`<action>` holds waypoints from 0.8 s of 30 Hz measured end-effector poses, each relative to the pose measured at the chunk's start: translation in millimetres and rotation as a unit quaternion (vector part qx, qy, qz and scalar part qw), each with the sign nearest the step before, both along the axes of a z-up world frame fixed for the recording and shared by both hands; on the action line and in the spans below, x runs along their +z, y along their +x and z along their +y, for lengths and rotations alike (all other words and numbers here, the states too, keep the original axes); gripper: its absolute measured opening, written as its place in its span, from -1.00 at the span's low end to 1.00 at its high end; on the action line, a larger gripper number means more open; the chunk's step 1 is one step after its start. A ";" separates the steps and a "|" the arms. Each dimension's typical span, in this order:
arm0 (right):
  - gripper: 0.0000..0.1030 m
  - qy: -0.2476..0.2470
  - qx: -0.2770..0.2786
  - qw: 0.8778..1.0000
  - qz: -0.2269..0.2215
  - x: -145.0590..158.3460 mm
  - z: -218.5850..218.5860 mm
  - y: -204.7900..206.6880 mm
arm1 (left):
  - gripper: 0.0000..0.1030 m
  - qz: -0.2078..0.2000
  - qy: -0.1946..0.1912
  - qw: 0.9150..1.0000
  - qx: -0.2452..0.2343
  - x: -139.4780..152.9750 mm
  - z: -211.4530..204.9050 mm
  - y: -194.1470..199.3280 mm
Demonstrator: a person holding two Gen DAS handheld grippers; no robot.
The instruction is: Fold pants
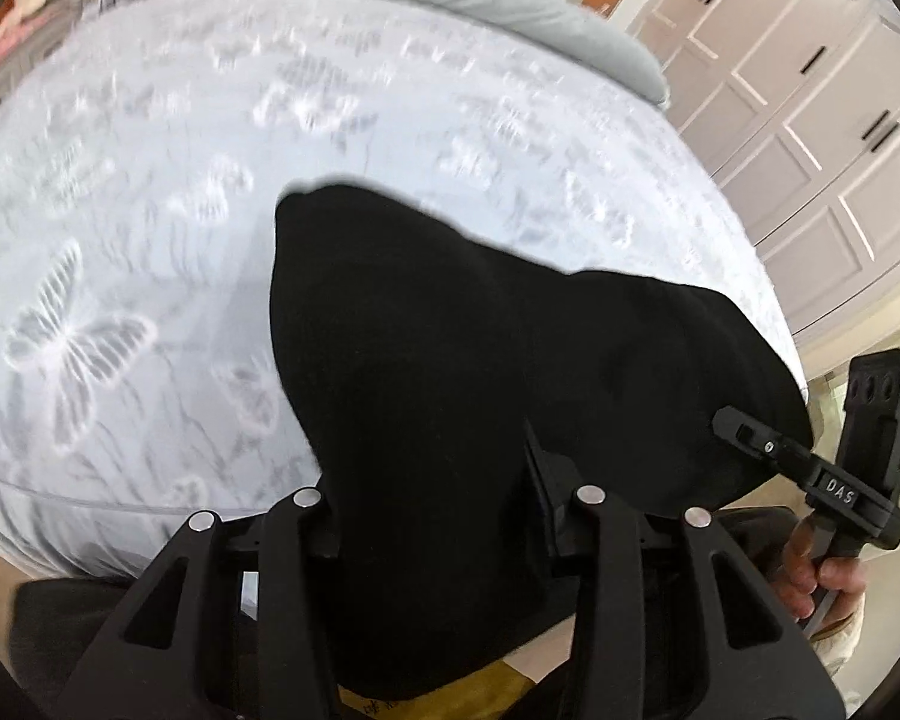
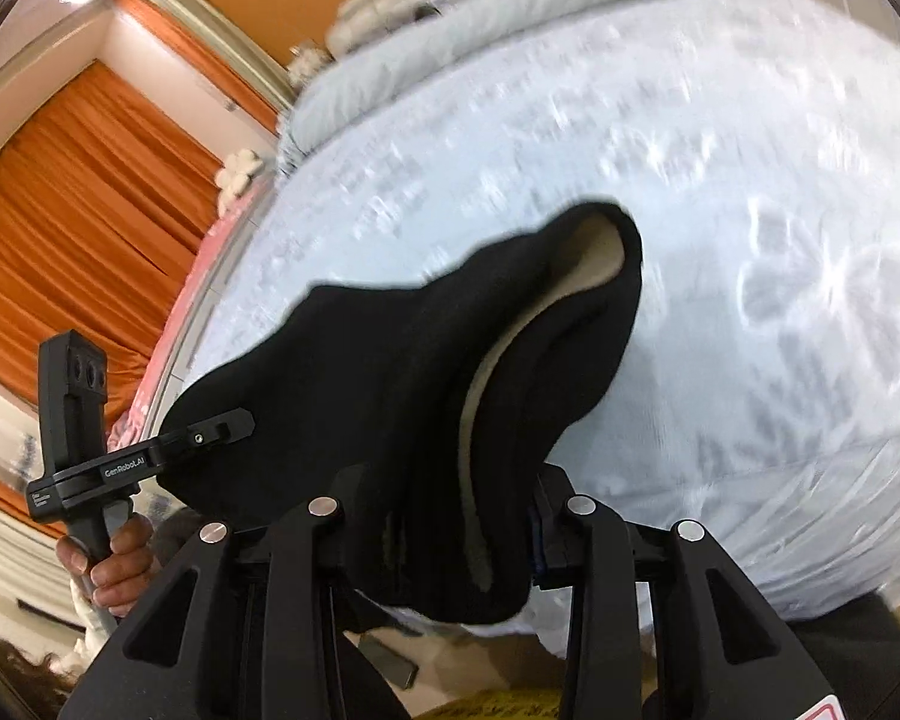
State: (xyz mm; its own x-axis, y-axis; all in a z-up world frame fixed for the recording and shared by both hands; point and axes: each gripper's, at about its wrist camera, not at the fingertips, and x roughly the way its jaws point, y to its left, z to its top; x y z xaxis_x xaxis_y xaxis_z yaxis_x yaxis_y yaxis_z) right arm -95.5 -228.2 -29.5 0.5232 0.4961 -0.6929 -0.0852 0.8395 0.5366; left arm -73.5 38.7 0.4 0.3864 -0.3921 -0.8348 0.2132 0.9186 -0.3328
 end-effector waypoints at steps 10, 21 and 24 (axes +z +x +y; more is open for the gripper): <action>-0.36 -0.024 0.003 0.993 -0.117 103.7 8.2 31.8 | -0.23 -0.121 0.030 0.992 -0.005 106.4 14.0 34.7; -0.36 -0.016 -0.022 0.982 -0.188 159.9 0.0 139.0 | -0.22 -0.218 0.078 0.973 0.013 165.2 -2.6 126.2; -0.36 -0.013 -0.029 0.980 -0.196 158.6 -2.7 173.8 | -0.22 -0.234 0.092 0.968 0.020 166.3 -9.6 154.9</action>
State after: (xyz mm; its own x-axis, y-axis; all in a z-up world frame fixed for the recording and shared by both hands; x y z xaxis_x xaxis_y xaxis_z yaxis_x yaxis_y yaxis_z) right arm 78.3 -230.9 129.1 0.7789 0.4423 -0.4446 -0.2321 0.8619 0.4508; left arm 81.4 29.1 166.7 0.7517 -0.2298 -0.6182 0.2633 0.9639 -0.0382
